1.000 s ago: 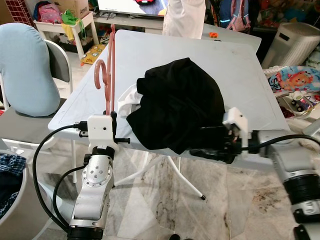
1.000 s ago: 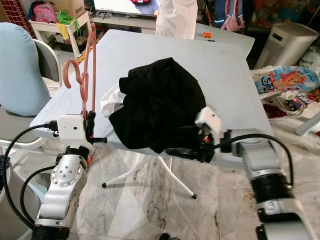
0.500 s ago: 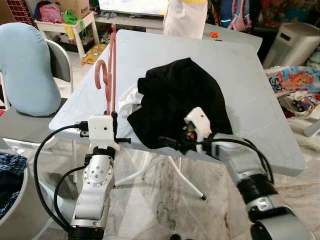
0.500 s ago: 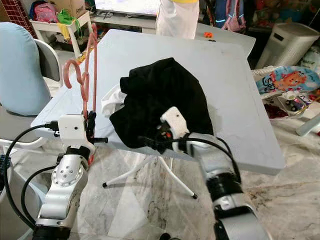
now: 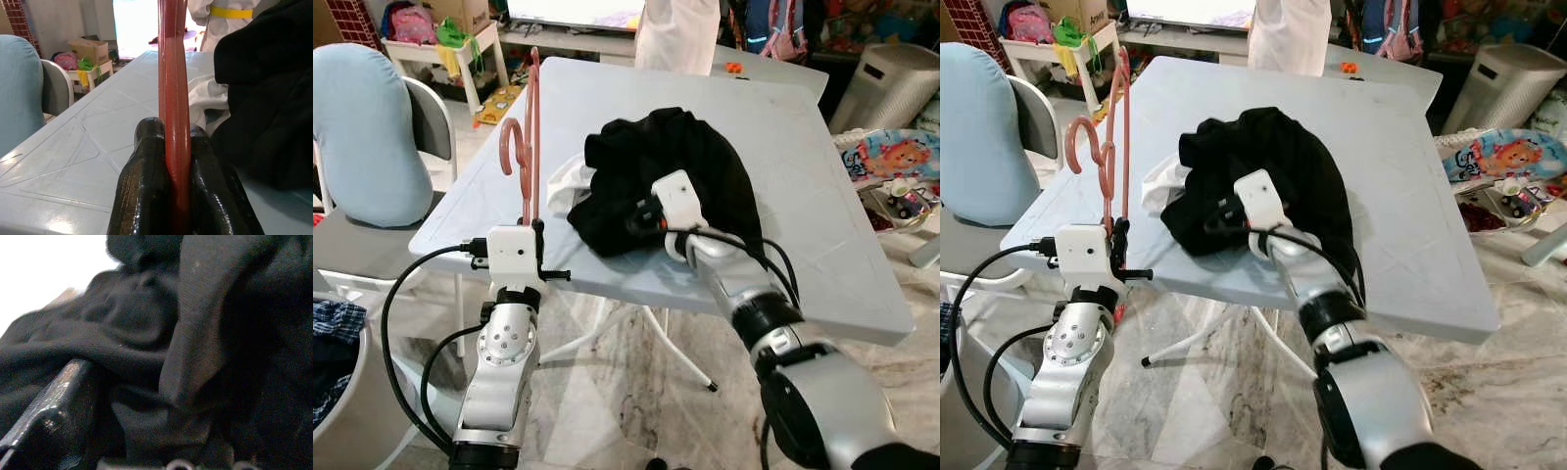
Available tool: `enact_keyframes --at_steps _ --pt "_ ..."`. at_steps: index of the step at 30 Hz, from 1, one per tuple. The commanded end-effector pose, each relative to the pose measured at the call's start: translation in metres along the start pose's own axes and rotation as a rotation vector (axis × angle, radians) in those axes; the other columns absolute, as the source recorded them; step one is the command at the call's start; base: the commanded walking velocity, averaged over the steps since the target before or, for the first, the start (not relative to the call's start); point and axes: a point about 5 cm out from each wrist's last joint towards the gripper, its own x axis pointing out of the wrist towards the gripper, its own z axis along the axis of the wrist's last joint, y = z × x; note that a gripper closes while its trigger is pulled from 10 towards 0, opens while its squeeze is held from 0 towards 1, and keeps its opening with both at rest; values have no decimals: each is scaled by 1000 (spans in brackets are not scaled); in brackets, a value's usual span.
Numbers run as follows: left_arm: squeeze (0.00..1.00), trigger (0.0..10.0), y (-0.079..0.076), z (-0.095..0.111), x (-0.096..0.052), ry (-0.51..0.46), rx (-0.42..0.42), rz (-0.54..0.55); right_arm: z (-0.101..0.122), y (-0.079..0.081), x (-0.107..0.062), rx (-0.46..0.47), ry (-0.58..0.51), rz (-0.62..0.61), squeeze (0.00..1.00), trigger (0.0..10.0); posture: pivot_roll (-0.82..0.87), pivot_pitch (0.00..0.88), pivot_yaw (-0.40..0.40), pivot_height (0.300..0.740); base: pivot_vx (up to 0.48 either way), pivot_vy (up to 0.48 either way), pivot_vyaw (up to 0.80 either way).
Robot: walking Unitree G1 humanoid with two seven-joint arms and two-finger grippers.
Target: Hang hanger
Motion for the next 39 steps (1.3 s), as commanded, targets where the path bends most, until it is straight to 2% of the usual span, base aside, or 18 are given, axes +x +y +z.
enact_keyframes --at_steps 1,4,7,9,11,15,16,20,22,25,26,28,33,35,39 --pt "0 10000 1 1 0 -10 11 10 6 -11 1 24 -20 -110 0 10000 135 79 -73 740 0 0 0" --pt "0 10000 1 2 1 -12 14 14 18 -19 1 3 -73 -215 0 10000 137 78 -73 740 0 0 0" --pt "0 10000 0 3 2 -15 17 15 30 -27 0 26 -143 -306 0 10000 145 76 -73 740 0 0 0" --pt "0 10000 0 3 2 -16 18 15 36 -26 0 36 -176 -306 0 10000 145 76 -73 740 0 0 0" --pt "0 10000 0 3 2 -15 19 16 38 -25 0 9 -191 -300 0 10000 147 74 -74 740 0 0 0" --pt "0 10000 -1 2 1 -11 16 7 28 -21 0 36 -183 -215 0 10000 143 75 -75 740 0 0 0" --pt "0 10000 -2 1 1 -9 13 3 18 -22 -2 47 -170 -166 0 10000 143 75 -75 740 0 0 0" --pt "0 10000 -2 0 1 -3 8 -6 -3 -37 -10 14 -156 -125 0 10000 118 77 -61 740 0 0 0" --pt "0 10000 -1 -1 1 1 10 -6 -12 -53 -17 -7 -155 -120 0 10000 108 78 -53 740 0 0 0" --pt "0 10000 1 -2 2 5 17 -6 -18 -79 -29 37 -182 -114 0 10000 93 75 -40 740 0 0 0" --pt "0 10000 1 -2 4 7 19 -8 -18 -93 -37 56 -223 -109 0 10000 81 73 -32 740 0 0 0" --pt "0 10000 0 -2 5 9 22 -13 -16 -101 -43 77 -263 -95 0 10000 79 73 -30 740 0 0 0" --pt "0 10000 -2 -3 8 14 29 -21 -12 -102 -53 100 -340 -27 0 10000 50 72 -10 740 0 0 0" --pt "0 10000 -5 -3 9 14 36 -31 -6 -96 -63 87 -413 37 0 10000 40 74 0 740 0 0 0" --pt "0 10000 -10 -5 10 20 39 -49 7 -93 -67 66 -470 42 0 10000 14 70 19 740 0 0 0"
